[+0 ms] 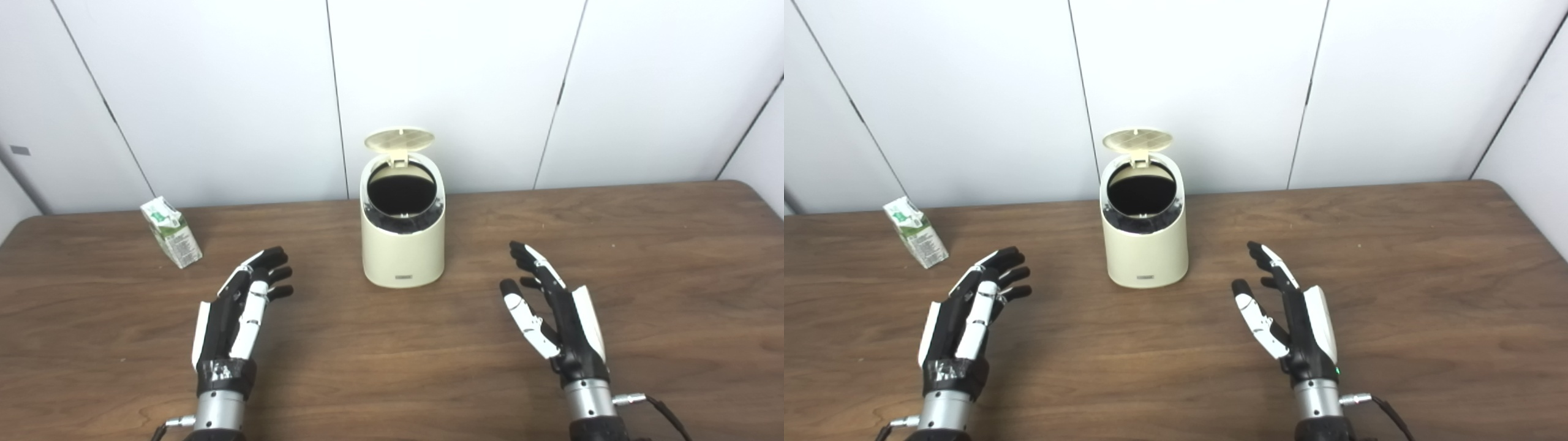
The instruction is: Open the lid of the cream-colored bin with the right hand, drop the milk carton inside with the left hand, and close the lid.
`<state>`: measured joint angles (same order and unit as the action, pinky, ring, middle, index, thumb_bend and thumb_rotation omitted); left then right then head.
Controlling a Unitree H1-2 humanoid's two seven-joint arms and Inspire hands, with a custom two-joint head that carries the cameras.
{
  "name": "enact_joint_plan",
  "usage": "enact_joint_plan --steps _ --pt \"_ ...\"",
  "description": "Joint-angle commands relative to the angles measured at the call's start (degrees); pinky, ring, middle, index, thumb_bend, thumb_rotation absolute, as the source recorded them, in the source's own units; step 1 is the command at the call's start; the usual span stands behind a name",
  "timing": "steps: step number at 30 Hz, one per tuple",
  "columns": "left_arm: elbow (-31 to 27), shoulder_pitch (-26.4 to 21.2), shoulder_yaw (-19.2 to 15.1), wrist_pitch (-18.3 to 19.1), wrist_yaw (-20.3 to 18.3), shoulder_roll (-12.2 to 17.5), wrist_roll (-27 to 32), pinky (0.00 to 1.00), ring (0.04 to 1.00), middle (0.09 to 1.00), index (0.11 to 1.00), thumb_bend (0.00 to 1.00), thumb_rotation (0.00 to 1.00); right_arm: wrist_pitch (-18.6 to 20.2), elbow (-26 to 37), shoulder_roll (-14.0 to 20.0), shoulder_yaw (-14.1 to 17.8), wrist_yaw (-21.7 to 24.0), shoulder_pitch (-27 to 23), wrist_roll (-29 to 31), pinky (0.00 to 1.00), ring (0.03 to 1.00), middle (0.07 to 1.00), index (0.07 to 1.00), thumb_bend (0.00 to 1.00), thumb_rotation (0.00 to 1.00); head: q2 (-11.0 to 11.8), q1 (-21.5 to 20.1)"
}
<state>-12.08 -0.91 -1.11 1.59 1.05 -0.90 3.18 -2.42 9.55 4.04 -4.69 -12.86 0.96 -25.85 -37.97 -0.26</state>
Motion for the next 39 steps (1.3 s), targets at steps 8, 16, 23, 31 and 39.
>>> enact_joint_plan --steps 8,16,23,31,39 --pt "-6.4 -2.8 1.9 -2.4 -2.7 5.9 -7.6 0.62 0.698 0.731 0.739 0.47 0.46 -4.6 0.3 0.6 -0.9 -1.4 -1.6 -4.2 0.71 0.812 0.813 0.800 0.15 0.61 0.6 -0.2" --pt "-13.1 -7.2 -1.8 2.8 -1.2 9.0 -12.1 0.56 0.671 0.697 0.717 0.65 0.35 -4.5 0.0 2.6 0.1 0.4 -0.8 -2.8 0.72 0.823 0.826 0.809 0.15 0.64 0.8 3.5" --pt "-12.7 -7.1 -10.8 1.9 0.2 13.6 -9.4 0.64 0.745 0.776 0.773 0.80 0.37 -5.0 -0.3 4.9 1.3 1.8 -0.4 -0.7 0.71 0.819 0.830 0.816 0.16 0.65 1.0 7.8" --pt "-12.1 -4.3 -19.1 1.9 4.3 14.7 -8.8 0.74 0.820 0.831 0.829 0.82 0.32 -6.4 -1.4 7.5 3.2 3.2 -0.2 2.1 0.73 0.826 0.838 0.814 0.15 0.59 1.5 12.4" --pt "-10.0 -1.1 -22.0 -0.3 5.6 14.7 -7.1 0.80 0.905 0.914 0.930 0.85 0.31 -7.9 -2.7 10.2 4.9 4.6 0.1 4.1 0.75 0.844 0.847 0.830 0.13 0.54 2.2 17.9"
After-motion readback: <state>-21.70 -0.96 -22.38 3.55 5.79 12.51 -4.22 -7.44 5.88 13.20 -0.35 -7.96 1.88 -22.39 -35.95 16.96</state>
